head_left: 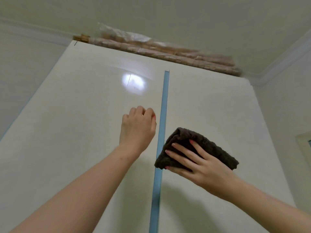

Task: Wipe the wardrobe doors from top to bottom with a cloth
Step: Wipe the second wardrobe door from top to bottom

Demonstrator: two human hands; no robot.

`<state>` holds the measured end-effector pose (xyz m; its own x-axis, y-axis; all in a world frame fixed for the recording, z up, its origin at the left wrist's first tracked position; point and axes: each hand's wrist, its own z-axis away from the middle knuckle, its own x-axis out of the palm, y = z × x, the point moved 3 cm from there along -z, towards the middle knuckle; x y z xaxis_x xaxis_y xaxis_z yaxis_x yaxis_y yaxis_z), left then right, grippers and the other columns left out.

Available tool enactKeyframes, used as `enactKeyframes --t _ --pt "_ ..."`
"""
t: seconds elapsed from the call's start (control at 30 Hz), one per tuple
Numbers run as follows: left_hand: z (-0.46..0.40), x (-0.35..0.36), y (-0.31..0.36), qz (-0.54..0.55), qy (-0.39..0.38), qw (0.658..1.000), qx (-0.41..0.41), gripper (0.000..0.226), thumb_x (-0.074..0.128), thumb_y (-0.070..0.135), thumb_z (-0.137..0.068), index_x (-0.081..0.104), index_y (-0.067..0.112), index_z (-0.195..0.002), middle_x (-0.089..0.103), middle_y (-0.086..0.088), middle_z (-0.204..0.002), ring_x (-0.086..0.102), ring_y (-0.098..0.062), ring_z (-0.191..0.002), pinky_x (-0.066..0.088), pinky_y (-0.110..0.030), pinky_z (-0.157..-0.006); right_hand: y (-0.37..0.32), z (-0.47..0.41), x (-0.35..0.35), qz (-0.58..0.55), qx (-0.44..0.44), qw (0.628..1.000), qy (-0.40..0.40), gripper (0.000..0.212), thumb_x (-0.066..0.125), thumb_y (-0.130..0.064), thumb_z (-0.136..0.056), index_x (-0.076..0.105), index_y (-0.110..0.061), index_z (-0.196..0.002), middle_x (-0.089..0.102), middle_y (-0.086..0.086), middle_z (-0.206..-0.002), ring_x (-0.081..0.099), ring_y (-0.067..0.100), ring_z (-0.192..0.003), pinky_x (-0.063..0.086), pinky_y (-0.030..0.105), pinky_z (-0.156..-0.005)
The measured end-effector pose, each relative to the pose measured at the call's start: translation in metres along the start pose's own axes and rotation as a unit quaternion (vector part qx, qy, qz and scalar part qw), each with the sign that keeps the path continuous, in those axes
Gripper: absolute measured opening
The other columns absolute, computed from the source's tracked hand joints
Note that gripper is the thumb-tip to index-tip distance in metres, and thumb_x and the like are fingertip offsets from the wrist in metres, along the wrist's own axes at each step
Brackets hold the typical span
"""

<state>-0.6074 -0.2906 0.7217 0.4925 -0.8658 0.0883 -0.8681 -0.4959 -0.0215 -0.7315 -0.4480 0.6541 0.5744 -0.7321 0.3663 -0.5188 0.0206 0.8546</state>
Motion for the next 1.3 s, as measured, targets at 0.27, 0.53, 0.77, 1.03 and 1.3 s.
enactKeyframes --t 0.27,0.53,0.77,1.03,1.3 --pt "-0.076 0.018 0.007 -0.090 -0.002 0.996 0.011 0.032 0.031 0.031 -0.098 0.051 0.015 -0.116 0.053 -0.007 -0.115 0.046 -0.026 -0.108 0.035 -0.036 -0.084 0.099 -0.024 0.058 0.005 0.199 0.977 0.074 0.057 0.041 -0.007 -0.089 0.038 -0.021 -0.144 0.037 0.016 -0.148 0.028 0.041 -0.138 0.025 0.061 -0.106" --pt "-0.109 0.022 0.005 -0.093 0.039 0.994 0.032 0.033 0.030 0.030 -0.097 0.050 0.013 -0.117 0.053 -0.011 -0.113 0.046 -0.027 -0.106 0.037 -0.037 -0.083 0.164 -0.076 0.090 -0.110 0.397 0.905 0.108 0.058 0.049 -0.008 -0.095 0.029 -0.026 -0.147 0.031 0.013 -0.152 0.021 0.037 -0.142 0.025 0.059 -0.109" --pt "-0.121 0.046 0.003 -0.097 0.063 0.990 0.078 0.031 0.030 0.033 -0.097 0.051 0.017 -0.113 0.054 -0.006 -0.110 0.046 -0.025 -0.105 0.038 -0.036 -0.084 0.204 -0.129 0.115 -0.167 0.496 0.845 0.110 0.049 0.027 -0.031 -0.103 0.015 -0.033 -0.150 0.017 0.005 -0.157 0.009 0.026 -0.145 0.008 0.051 -0.116" --pt "-0.108 0.087 -0.003 -0.092 0.059 0.993 0.049 0.030 0.032 0.033 -0.095 0.052 0.019 -0.112 0.056 -0.006 -0.111 0.048 -0.026 -0.104 0.039 -0.039 -0.086 0.171 -0.136 0.177 -0.292 0.492 0.820 -0.005 0.046 0.022 -0.044 -0.101 0.024 -0.039 -0.146 0.012 0.002 -0.158 0.001 0.028 -0.145 -0.001 0.057 -0.115" --pt "-0.114 0.090 0.017 -0.042 0.122 0.991 0.032 0.026 0.036 0.029 -0.095 0.056 0.018 -0.107 0.060 -0.006 -0.106 0.049 -0.027 -0.101 0.037 -0.038 -0.082 0.173 -0.131 0.173 -0.283 0.479 0.831 -0.008 0.043 0.022 -0.034 -0.102 0.027 -0.035 -0.145 0.013 0.004 -0.158 0.001 0.030 -0.145 0.001 0.059 -0.114"
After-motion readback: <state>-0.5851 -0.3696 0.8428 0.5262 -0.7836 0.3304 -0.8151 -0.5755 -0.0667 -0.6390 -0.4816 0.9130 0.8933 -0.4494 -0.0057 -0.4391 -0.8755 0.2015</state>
